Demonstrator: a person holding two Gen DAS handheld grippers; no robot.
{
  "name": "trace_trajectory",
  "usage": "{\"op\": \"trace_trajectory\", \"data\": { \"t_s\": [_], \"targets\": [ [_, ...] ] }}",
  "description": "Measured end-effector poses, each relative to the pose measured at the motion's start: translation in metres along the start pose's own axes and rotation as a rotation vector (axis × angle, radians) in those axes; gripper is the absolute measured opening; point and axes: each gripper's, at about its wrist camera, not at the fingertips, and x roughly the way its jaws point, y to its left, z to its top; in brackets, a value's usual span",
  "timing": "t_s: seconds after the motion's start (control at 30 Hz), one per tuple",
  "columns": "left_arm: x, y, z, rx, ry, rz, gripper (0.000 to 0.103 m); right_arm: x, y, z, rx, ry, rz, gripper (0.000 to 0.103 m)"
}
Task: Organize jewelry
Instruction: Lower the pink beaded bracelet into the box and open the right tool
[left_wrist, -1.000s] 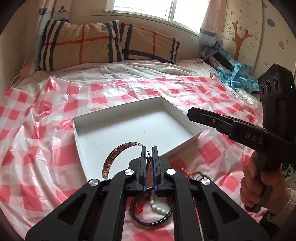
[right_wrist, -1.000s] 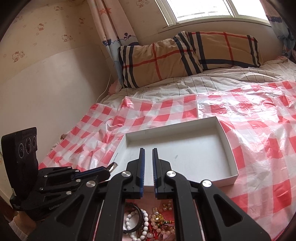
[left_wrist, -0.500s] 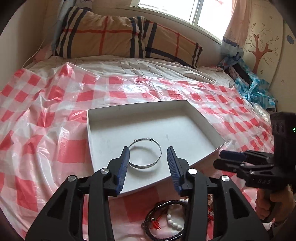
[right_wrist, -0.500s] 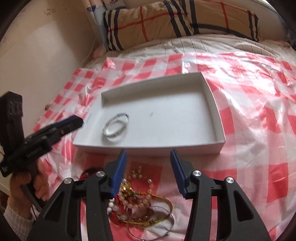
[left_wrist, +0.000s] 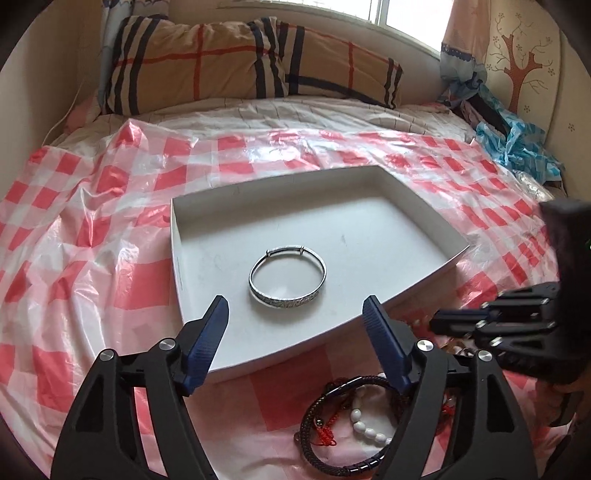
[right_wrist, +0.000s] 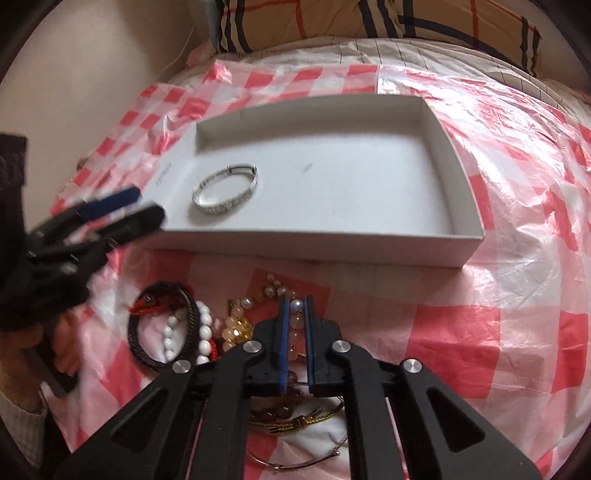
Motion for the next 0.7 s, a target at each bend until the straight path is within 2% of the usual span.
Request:
{"op": "trace_trajectory", "data": {
  "t_s": [0.1,0.2,0.3,0.4,0.47,0.53,0.6,0.7],
  "targets": [
    [0.011,0.009,-0.007,0.004,0.055,0.019,0.072,-0.026,-0.003,0.011,0.037,-0.103,0.053,0.008],
    [0.009,0.014,-0.009,0.028,0.070,0.031,0.071,-0.045,-0.001,0.025,0.063,-0.196,0.090,0.008],
    [0.008,0.013,-0.009,0.062,0.082,0.057,0.071,-0.049,0.009,0.051,0.068,-0.254,0.083,0.008],
    [0.009,0.008,-0.010,0.129,0.097,0.127,0.071,-0.039,0.016,0.071,0.074,-0.287,0.055,0.008],
    [0.008,0.009,-0.011,0.147,0.108,0.149,0.071,-0.022,0.011,0.079,0.104,-0.272,0.048,0.009],
    [0.007,0.013,-0.011,0.144,0.118,0.154,0.071,0.000,0.005,0.081,0.114,-0.222,-0.005,0.012],
    [0.005,0.016,-0.011,0.126,0.123,0.143,0.071,0.019,-0.002,0.074,0.110,-0.168,-0.034,0.037],
    [0.004,0.018,-0.011,0.101,0.124,0.128,0.071,0.040,-0.006,0.057,0.089,-0.058,-0.057,0.037]
  ]
}}
